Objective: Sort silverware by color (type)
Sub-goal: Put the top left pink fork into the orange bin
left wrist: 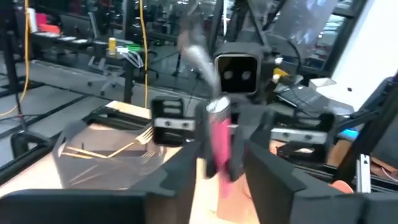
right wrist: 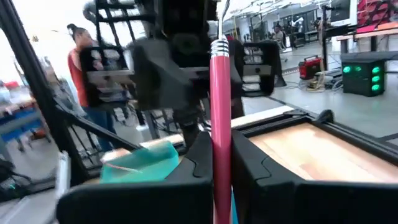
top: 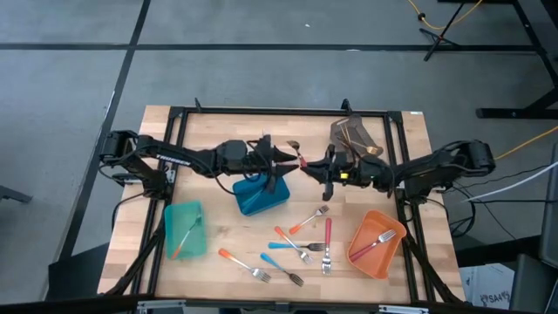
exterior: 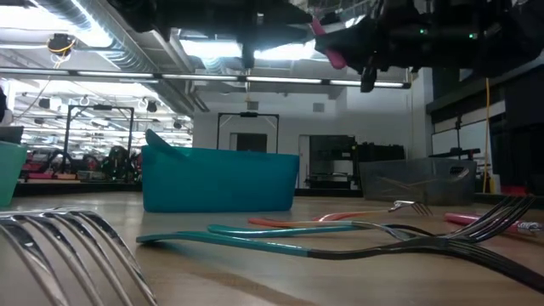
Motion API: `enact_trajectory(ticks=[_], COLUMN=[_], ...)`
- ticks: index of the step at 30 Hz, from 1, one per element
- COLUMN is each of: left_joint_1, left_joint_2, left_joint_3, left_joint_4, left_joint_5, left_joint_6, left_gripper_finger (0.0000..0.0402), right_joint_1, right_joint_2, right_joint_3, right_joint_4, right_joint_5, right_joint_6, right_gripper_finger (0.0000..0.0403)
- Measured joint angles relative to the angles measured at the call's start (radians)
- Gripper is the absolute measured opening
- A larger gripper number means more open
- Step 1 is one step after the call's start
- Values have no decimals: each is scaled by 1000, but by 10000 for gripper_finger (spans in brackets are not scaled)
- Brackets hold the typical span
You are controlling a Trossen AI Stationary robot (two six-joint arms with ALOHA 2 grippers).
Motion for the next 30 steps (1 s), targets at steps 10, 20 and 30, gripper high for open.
enact_trajectory(ticks=[10, 20, 30], left_joint_1=[-26, -25, -25], left_joint_2=[0, 0, 0], left_joint_3=[0, 0, 0], left_joint_4=[95, 110, 111], left_joint_5=[-9, -35, -35], left_joint_6=[93, 96, 96], left_gripper_finger=[174, 132, 66], right_joint_1=[0, 0, 0], right_joint_2=[43, 43, 43], right_joint_3=[33, 32, 32], right_joint_4=[5, 15, 19], right_joint_5=[-45, -54, -54], right_joint_6=[-47, -62, -64], right_gripper_finger=[11, 12, 11])
